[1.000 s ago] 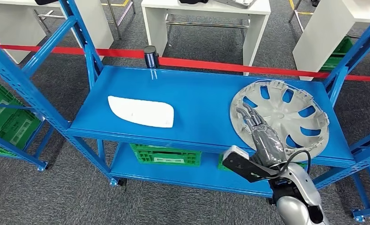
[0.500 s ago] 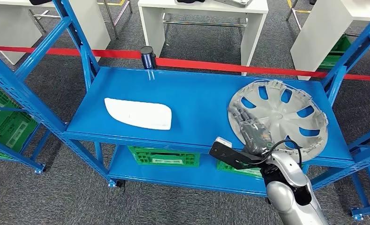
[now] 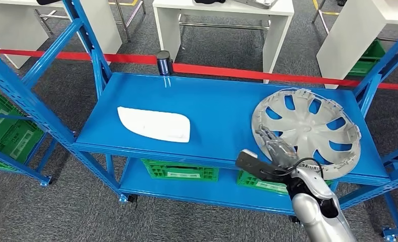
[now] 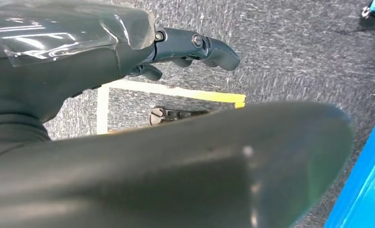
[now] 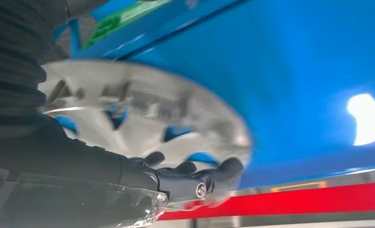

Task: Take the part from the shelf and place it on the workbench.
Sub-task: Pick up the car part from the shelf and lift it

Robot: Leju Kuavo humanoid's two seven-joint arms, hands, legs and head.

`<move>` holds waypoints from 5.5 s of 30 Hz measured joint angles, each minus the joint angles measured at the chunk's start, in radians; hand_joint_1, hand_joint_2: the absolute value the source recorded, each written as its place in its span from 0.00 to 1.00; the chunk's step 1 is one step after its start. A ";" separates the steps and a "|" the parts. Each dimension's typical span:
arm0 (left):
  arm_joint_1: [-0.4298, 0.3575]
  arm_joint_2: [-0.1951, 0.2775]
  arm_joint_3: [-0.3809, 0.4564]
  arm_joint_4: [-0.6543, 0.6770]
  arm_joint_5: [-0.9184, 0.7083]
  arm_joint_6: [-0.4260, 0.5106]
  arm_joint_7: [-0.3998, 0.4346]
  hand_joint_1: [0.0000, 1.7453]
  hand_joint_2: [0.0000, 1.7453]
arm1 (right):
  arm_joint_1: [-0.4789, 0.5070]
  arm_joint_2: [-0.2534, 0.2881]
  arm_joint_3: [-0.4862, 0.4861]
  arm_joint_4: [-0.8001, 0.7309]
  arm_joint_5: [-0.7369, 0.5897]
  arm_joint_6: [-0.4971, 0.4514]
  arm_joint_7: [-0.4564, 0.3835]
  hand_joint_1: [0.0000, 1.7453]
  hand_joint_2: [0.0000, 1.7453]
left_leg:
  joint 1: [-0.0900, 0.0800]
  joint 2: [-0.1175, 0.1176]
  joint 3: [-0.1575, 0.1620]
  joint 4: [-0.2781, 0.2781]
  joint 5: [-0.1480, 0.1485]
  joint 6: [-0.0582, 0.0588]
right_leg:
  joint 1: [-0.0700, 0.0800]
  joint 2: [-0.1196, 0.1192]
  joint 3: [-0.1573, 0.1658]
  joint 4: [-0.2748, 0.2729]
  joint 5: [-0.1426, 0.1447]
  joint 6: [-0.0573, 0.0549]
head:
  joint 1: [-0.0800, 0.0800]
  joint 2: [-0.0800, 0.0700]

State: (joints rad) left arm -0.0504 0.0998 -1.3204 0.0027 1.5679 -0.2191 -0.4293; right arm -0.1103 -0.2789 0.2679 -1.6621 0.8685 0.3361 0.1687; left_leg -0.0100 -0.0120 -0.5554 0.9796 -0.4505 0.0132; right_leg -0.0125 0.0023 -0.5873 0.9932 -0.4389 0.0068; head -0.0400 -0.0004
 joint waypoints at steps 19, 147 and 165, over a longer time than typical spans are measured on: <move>-0.008 0.024 -0.034 0.000 0.000 0.017 0.006 0.00 0.00 | 0.037 0.039 -0.175 0.005 0.066 -0.016 0.081 0.00 1.00 | 0.007 0.012 0.009 -0.028 0.021 0.019 | 0.003 0.003 -0.006 0.036 -0.029 -0.005 | -0.005 0.000; -0.022 0.014 -0.044 0.000 0.001 0.000 -0.218 0.00 1.00 | 0.195 0.221 -0.284 -0.435 -0.978 -0.089 -0.625 1.00 1.00 | 0.011 0.010 0.006 -0.007 0.005 0.017 | -0.008 0.001 -0.122 0.278 -0.115 0.011 | -0.003 0.000; -0.055 0.037 -0.039 0.000 0.001 -0.032 -0.218 0.00 1.00 | 0.048 0.140 -0.073 -0.538 -1.448 0.252 -0.508 1.00 1.00 | 0.018 0.007 -0.053 0.132 -0.047 -0.022 | -0.008 0.005 0.004 0.020 -0.011 -0.020 | -0.008 0.000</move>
State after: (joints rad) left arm -0.1056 0.1367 -1.3593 0.0027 1.5690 -0.2506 -0.6477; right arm -0.0627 -0.1387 0.1946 -2.2003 -0.5799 0.5879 -0.3396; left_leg 0.0081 -0.0050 -0.6080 1.1118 -0.4971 -0.0085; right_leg -0.0202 0.0076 -0.5828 1.0128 -0.4500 -0.0133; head -0.0479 -0.0004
